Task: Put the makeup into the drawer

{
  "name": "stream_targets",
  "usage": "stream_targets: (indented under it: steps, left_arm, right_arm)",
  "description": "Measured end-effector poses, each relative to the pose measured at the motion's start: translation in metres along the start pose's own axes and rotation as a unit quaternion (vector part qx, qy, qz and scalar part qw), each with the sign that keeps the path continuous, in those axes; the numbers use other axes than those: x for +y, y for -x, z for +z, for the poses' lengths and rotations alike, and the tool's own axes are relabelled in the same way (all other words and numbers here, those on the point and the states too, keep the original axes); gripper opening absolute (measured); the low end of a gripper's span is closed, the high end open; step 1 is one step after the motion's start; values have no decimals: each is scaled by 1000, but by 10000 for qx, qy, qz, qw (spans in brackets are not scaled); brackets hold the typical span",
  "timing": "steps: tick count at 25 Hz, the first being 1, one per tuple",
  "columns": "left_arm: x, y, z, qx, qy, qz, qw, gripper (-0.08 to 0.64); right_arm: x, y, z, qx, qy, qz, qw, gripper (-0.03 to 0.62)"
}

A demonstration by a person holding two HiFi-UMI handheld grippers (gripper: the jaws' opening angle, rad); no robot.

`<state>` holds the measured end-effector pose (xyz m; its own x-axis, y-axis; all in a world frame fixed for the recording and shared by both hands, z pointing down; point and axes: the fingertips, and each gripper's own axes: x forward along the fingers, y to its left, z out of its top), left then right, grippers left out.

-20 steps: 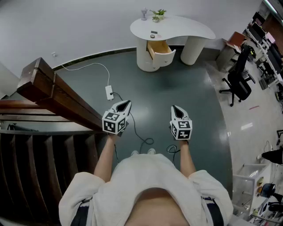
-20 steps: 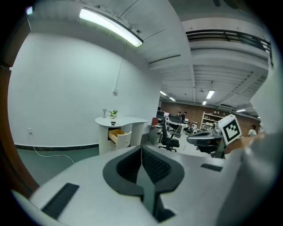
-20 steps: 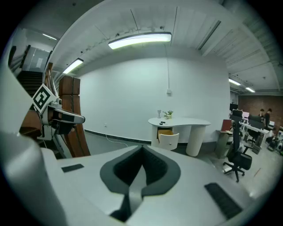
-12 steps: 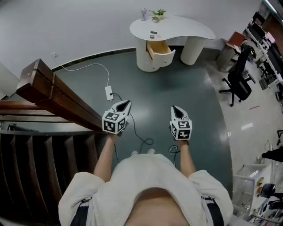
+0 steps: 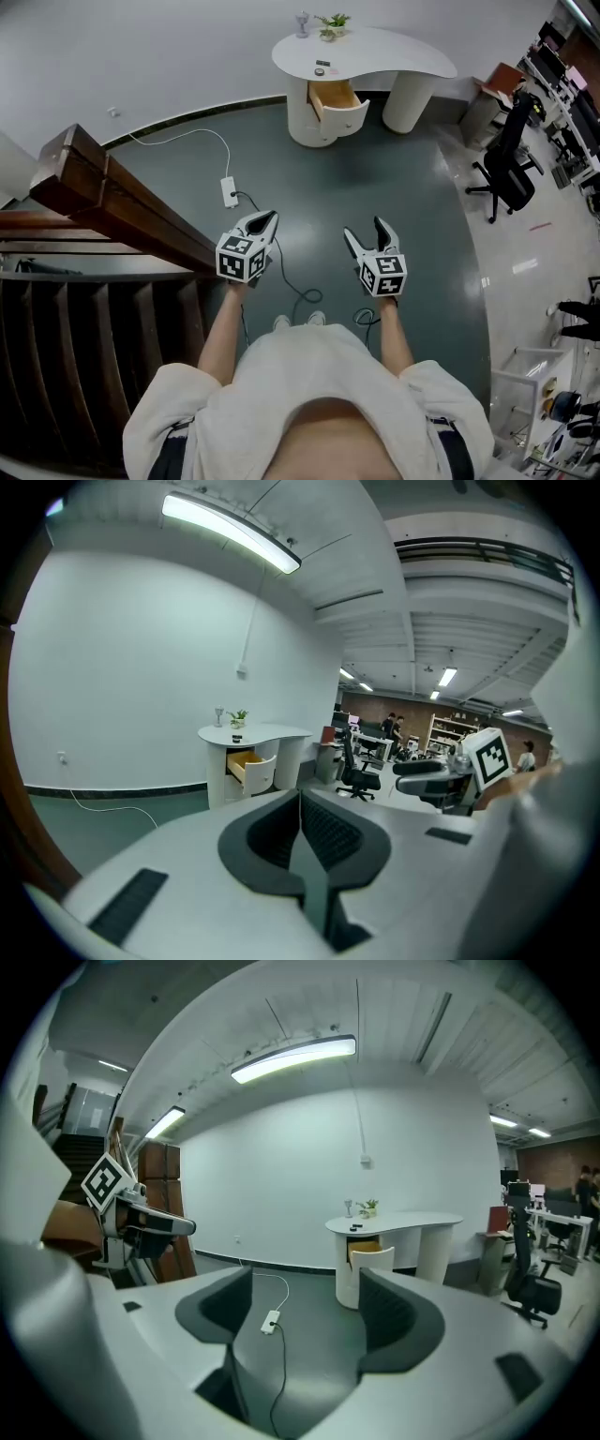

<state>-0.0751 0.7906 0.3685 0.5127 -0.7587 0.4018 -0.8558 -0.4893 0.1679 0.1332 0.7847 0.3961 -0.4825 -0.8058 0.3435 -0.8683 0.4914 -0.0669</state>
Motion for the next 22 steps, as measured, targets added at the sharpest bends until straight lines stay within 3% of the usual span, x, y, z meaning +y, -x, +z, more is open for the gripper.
stream_targets:
  steps: [12, 22]
  left_arm:
    - [-27, -23, -27, 176, 218, 153, 9995, 14]
    - [11, -90, -8, 271, 256, 78, 9993, 14]
  right_arm:
    - [-33, 0, -24, 196, 112, 98, 9997, 324]
    - [-73, -64, -17, 324, 64, 38, 9994, 313]
